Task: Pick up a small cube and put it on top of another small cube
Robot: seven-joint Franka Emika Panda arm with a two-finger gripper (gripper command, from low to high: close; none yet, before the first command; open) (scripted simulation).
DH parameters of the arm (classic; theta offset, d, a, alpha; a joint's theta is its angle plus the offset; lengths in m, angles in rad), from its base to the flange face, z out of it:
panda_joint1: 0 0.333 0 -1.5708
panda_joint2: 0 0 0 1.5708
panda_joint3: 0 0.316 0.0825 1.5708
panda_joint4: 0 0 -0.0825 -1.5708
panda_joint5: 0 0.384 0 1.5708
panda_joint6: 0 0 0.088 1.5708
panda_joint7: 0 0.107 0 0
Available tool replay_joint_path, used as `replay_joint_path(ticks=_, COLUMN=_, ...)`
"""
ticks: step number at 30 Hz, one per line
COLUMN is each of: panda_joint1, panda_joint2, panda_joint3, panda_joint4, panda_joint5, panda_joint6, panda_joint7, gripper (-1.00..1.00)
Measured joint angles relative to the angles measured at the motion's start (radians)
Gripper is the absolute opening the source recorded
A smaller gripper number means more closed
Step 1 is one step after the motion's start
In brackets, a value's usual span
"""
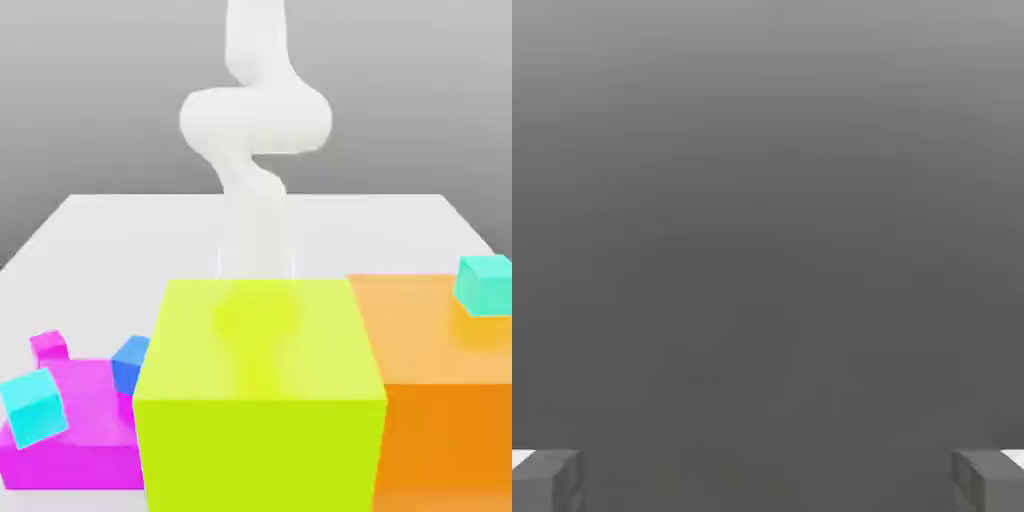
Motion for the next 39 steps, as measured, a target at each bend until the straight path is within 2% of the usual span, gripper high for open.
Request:
replay_joint_path(ticks=16, panda_joint1=-0.433, panda_joint2=0.414, panda_joint3=-0.013, panda_joint4=-0.193, panda_joint5=-0.032, panda_joint6=0.242, panda_joint7=0.719, gripper=0.0)
replay_joint_path(ticks=25, panda_joint1=-0.61, panda_joint2=0.644, panda_joint3=-0.089, panda_joint4=-0.301, panda_joint5=-0.04, panda_joint6=0.378, panda_joint7=1.113, gripper=0.0)
replay_joint_path(ticks=33, panda_joint1=-0.737, panda_joint2=0.857, panda_joint3=-0.148, panda_joint4=-0.385, panda_joint5=0.061, panda_joint6=0.506, panda_joint7=1.359, gripper=0.0)
replay_joint_path(ticks=38, panda_joint1=-0.794, panda_joint2=1.033, panda_joint3=-0.079, panda_joint4=-0.356, panda_joint5=0.14, panda_joint6=0.644, panda_joint7=1.318, gripper=0.0)
replay_joint_path(ticks=39, panda_joint1=-0.806, panda_joint2=1.063, panda_joint3=-0.065, panda_joint4=-0.35, panda_joint5=0.146, panda_joint6=0.669, panda_joint7=1.313, gripper=-1.0)
